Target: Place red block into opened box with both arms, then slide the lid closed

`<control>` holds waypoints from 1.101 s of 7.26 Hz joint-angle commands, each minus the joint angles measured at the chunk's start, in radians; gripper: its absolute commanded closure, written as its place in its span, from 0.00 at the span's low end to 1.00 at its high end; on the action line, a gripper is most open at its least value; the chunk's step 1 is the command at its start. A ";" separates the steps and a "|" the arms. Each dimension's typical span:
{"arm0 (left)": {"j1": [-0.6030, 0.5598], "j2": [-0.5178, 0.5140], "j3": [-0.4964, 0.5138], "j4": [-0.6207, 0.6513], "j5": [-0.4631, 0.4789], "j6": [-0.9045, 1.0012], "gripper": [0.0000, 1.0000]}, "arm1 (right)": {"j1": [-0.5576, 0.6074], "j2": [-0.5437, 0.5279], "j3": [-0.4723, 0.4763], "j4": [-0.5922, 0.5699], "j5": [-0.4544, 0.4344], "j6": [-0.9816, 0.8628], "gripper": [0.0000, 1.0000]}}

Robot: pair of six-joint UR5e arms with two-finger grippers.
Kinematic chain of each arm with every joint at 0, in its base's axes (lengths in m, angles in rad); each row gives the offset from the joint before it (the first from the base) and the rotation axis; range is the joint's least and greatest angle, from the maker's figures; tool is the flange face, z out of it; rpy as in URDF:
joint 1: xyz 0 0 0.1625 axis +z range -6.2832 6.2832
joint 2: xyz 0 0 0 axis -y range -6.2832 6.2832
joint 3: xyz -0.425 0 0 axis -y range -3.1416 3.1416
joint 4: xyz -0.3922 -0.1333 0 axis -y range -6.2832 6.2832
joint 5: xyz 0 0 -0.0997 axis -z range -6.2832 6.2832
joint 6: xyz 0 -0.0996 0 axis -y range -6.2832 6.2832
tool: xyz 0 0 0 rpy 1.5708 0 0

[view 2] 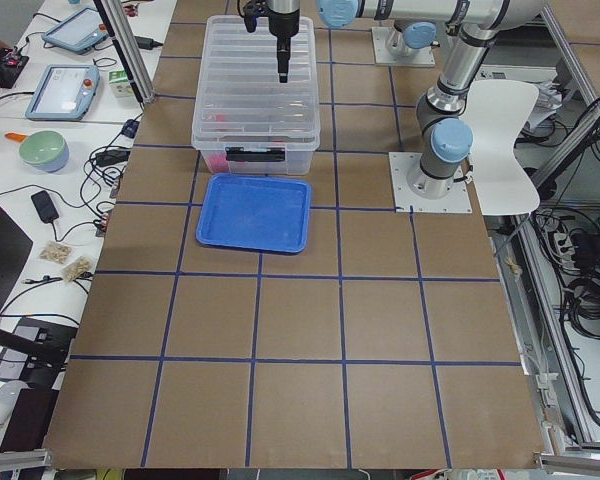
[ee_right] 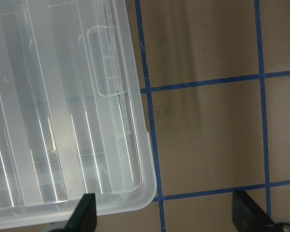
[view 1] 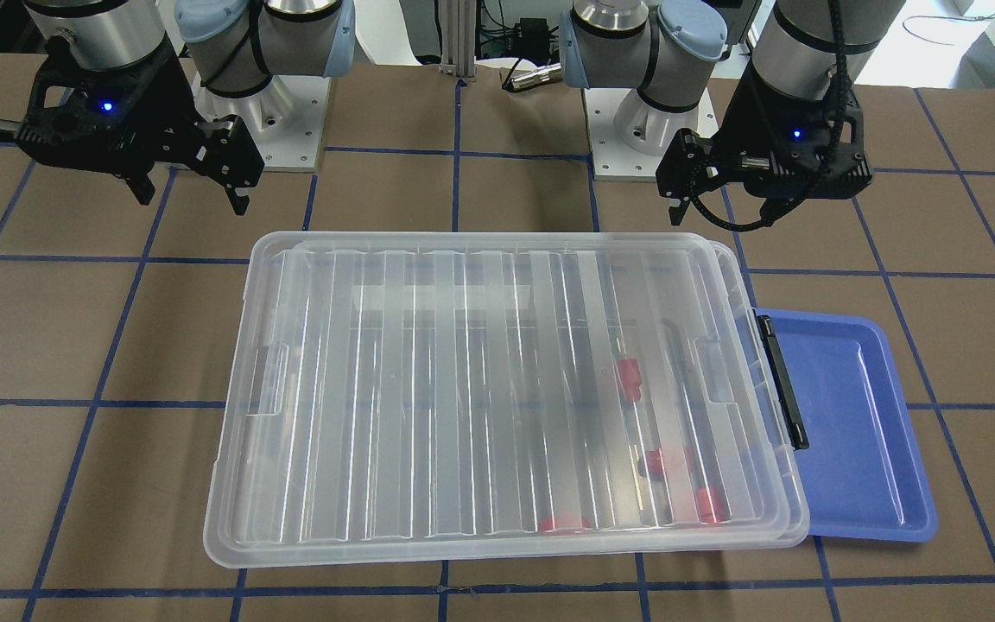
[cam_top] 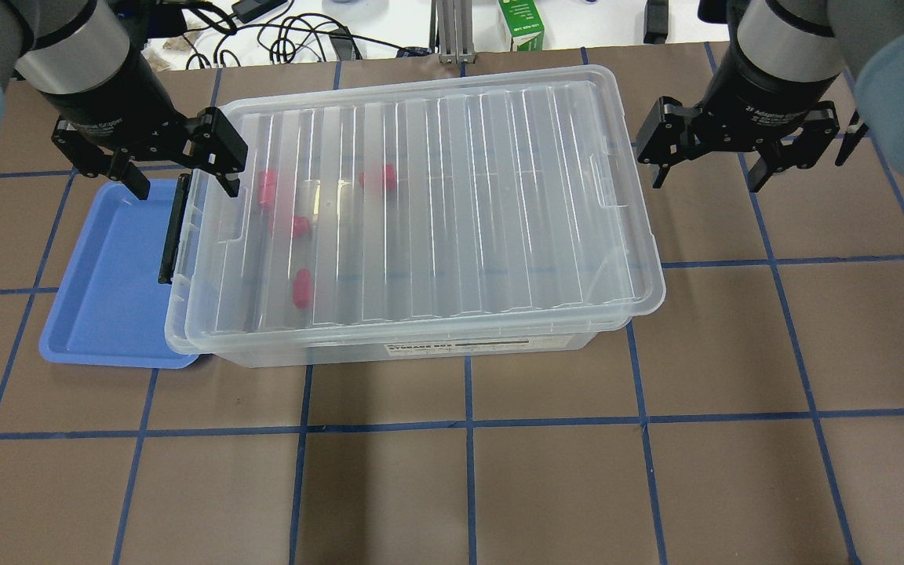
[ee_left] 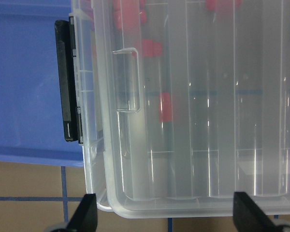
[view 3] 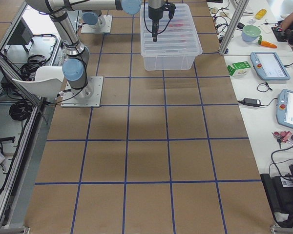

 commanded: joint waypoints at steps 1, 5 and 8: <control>-0.008 -0.008 0.009 0.000 0.006 0.000 0.00 | -0.008 0.000 -0.001 -0.004 0.001 -0.019 0.00; -0.008 -0.007 0.012 0.001 -0.008 0.000 0.00 | -0.007 -0.002 0.001 -0.004 -0.009 -0.018 0.00; -0.008 0.002 0.006 -0.001 -0.008 -0.001 0.00 | -0.005 -0.005 -0.002 -0.005 -0.005 -0.015 0.00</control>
